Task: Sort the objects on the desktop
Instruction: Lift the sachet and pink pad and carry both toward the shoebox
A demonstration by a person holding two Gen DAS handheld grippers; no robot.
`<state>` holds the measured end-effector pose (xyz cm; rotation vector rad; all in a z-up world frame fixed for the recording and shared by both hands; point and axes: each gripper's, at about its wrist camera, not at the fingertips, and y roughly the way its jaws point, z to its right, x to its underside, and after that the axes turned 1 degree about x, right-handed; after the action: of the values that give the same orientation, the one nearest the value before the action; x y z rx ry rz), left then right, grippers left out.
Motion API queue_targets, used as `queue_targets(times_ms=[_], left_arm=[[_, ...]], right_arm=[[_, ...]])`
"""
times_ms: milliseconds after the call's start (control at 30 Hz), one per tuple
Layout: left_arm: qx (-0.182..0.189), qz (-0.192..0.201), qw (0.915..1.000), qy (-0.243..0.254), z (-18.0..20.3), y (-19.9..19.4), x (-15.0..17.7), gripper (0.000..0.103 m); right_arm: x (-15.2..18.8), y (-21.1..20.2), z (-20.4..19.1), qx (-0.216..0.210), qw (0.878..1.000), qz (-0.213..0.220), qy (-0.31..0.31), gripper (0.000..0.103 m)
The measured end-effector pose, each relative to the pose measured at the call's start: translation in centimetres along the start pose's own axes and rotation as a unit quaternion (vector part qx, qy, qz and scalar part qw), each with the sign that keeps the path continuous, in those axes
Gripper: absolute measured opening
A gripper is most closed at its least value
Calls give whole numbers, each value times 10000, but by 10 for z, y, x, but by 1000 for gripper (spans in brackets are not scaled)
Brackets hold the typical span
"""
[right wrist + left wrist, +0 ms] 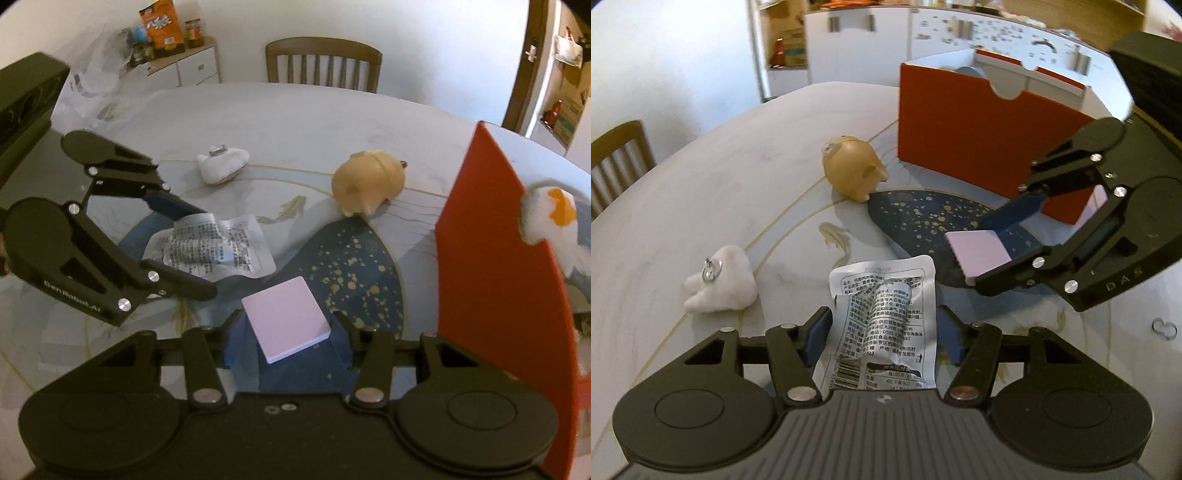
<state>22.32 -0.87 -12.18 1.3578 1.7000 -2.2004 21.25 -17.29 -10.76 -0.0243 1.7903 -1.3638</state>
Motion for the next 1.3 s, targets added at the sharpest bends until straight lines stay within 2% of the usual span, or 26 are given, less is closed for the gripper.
queue_targets(times_ms=[400, 567, 1033, 1300], left_arm=[[-379, 70, 9972, -647, 16, -30, 3, 57], [-423, 246, 9945, -927, 26, -52, -1, 57], [-644, 680, 9913, -924, 77, -105, -41, 57], [-652, 916, 9910, -722, 106, -117, -69, 57]], right_arm=[[4, -36, 2, 128, 9994, 231, 200, 48], [6, -55, 1, 97, 9991, 333, 236, 48], [6, -118, 4, 258, 9969, 677, 318, 48], [11, -152, 22, 439, 9939, 944, 368, 48]])
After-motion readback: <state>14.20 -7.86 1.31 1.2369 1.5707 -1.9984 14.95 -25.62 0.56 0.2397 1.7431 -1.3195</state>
